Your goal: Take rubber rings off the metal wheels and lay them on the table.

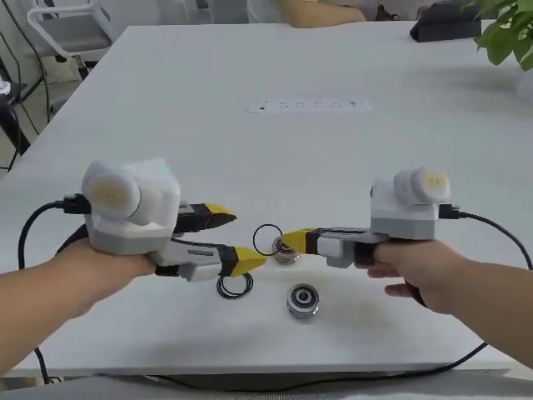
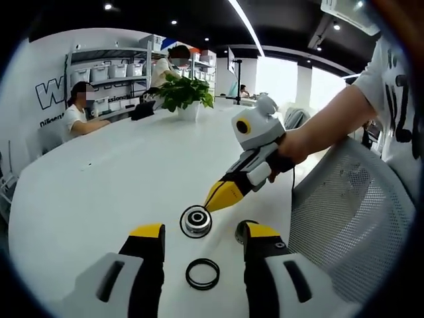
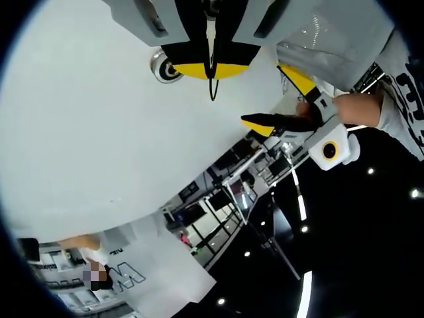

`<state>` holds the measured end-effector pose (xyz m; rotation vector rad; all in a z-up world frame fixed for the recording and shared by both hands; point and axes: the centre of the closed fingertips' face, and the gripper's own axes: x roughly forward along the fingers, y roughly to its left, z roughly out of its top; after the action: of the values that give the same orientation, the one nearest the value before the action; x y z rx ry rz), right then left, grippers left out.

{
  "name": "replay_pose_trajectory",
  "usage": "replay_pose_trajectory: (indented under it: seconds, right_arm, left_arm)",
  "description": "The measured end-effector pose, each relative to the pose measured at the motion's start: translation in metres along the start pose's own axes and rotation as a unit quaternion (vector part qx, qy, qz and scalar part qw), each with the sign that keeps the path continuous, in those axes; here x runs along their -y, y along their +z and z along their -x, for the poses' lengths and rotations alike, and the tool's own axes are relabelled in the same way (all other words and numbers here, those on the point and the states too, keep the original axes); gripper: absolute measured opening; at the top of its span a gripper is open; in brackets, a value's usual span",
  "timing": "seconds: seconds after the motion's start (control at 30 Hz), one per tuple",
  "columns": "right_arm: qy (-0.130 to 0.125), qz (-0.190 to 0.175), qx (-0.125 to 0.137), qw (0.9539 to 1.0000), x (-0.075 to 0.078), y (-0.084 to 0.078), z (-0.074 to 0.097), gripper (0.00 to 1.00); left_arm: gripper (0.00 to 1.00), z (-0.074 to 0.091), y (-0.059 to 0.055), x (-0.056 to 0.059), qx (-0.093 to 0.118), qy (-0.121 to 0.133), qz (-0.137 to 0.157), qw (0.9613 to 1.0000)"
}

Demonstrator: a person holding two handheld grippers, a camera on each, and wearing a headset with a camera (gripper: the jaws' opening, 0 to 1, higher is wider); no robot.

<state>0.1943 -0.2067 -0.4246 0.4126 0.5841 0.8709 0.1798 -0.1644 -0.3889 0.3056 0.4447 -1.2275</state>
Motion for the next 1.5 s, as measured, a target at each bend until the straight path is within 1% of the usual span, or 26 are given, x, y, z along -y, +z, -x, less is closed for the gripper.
replay_pose_trajectory:
  seconds: [0.2, 0.33, 0.47, 0.53, 0.63, 0.77, 0.9, 1.1, 1.3, 1.4, 1.5]
  right_arm:
    - [0.015, 0.003, -0.011, 0.9998, -0.017, -0.006, -0.008, 0.00]
    - [0.024, 0.005, -0.020, 0.9995, -0.021, -0.009, -0.013, 0.00]
    - [0.033, 0.003, -0.025, 0.9992, -0.029, -0.012, -0.019, 0.00]
    - [0.036, 0.004, -0.031, 0.9989, -0.032, -0.015, -0.022, 0.00]
    - [0.042, 0.005, -0.040, 0.9983, -0.033, -0.019, -0.027, 0.00]
    - [0.047, 0.008, -0.055, 0.9973, -0.036, -0.028, -0.032, 0.00]
    - [0.046, 0.012, -0.067, 0.9966, -0.036, -0.035, -0.036, 0.00]
    - [0.045, 0.016, -0.079, 0.9957, -0.036, -0.040, -0.039, 0.00]
    - [0.034, 0.026, -0.085, 0.9954, -0.032, -0.043, -0.041, 0.00]
    - [0.023, 0.031, -0.095, 0.9948, -0.028, -0.047, -0.041, 0.00]
    - [0.021, 0.035, -0.097, 0.9944, -0.028, -0.048, -0.042, 0.00]
  left_arm:
    - [0.49, 0.016, -0.004, -0.003, 0.003, 0.008, 0.008, 0.9999]
    - [0.51, 0.027, -0.010, -0.007, 0.003, 0.018, 0.017, 0.9997]
    - [0.52, 0.036, -0.017, -0.009, 0.000, 0.027, 0.023, 0.9994]
    - [0.53, 0.040, -0.019, -0.009, 0.000, 0.029, 0.030, 0.9991]
    - [0.54, 0.045, -0.023, -0.009, -0.003, 0.033, 0.029, 0.9990]
    - [0.54, 0.050, -0.026, -0.013, -0.003, 0.039, 0.035, 0.9986]
    - [0.56, 0.053, -0.028, -0.013, -0.002, 0.042, 0.037, 0.9984]
    - [0.57, 0.055, -0.029, -0.013, -0.002, 0.045, 0.039, 0.9982]
    - [0.57, 0.057, -0.033, -0.010, -0.009, 0.046, 0.037, 0.9982]
    - [0.57, 0.058, -0.035, -0.009, -0.010, 0.046, 0.038, 0.9982]
    - [0.57, 0.058, -0.036, -0.008, -0.012, 0.046, 0.038, 0.9981]
